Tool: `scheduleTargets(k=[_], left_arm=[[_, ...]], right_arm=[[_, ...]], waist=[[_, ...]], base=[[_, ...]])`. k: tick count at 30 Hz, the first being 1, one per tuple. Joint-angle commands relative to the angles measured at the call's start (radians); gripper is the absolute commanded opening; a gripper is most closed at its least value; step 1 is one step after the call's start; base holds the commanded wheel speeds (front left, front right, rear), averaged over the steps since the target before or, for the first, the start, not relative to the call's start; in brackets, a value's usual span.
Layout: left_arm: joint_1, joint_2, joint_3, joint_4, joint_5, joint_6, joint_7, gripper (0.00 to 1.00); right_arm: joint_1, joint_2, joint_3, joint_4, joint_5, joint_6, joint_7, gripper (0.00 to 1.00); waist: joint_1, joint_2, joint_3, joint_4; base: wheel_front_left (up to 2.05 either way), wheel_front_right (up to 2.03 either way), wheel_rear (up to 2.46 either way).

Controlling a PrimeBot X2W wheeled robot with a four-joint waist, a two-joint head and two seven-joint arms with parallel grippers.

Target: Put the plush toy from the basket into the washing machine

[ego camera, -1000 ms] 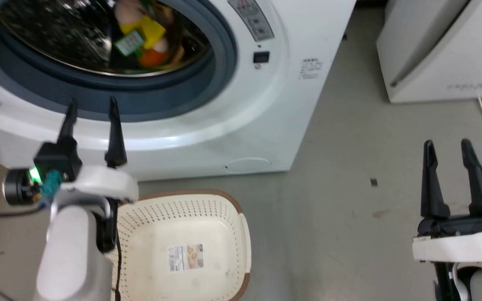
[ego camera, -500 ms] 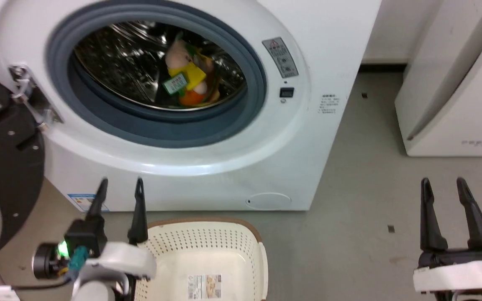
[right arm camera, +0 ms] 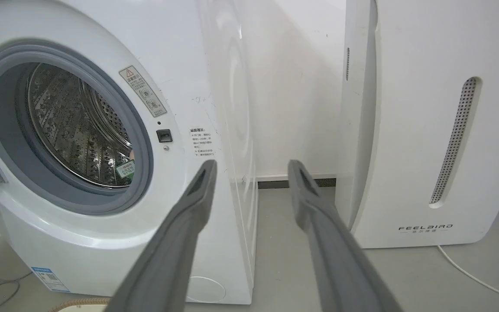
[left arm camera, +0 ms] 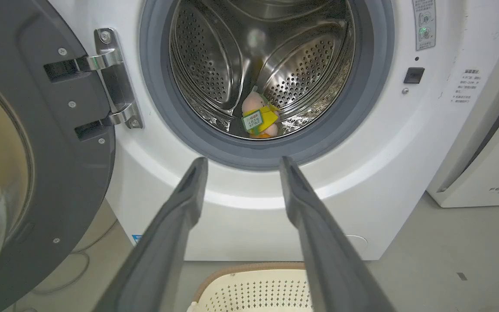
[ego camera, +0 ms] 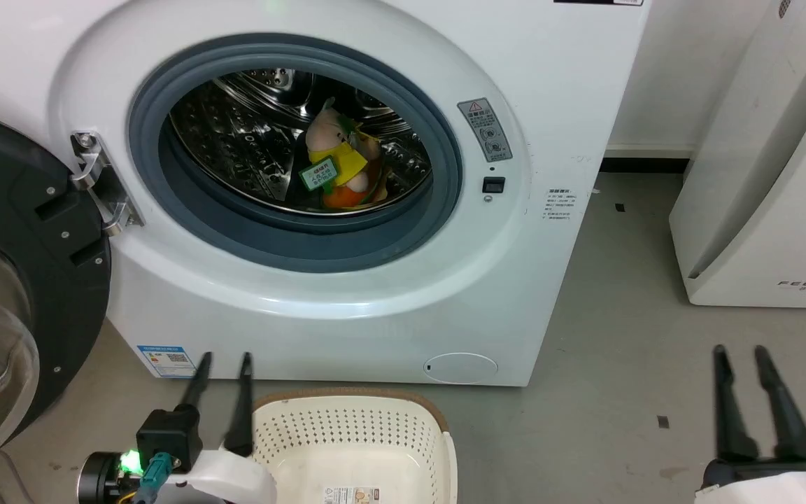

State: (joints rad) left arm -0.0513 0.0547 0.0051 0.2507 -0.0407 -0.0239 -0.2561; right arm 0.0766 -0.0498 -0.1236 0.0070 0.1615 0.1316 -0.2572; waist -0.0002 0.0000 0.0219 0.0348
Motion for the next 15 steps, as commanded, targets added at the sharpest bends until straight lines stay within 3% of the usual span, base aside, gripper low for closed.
scheduleTargets(k=[1, 15], left_arm=[[0.0, -0.001, 0.0, -0.001, 0.0, 0.0, 0.001, 0.0], [0.005, -0.001, 0.0, -0.026, 0.004, 0.002, 0.027, 0.0]], right_arm=[[-0.001, 0.0, 0.0, 0.0, -0.001, 0.0, 0.001, 0.0], [-0.008, 0.0, 0.013, -0.001, -0.019, 0.0, 0.027, 0.0]], waist=[[0.0002, 0.0, 0.0, 0.0], [0.0002, 0.0, -0.003, -0.004]], base=[[0.0, 0.0, 0.0], [0.0, 0.0, 0.0]])
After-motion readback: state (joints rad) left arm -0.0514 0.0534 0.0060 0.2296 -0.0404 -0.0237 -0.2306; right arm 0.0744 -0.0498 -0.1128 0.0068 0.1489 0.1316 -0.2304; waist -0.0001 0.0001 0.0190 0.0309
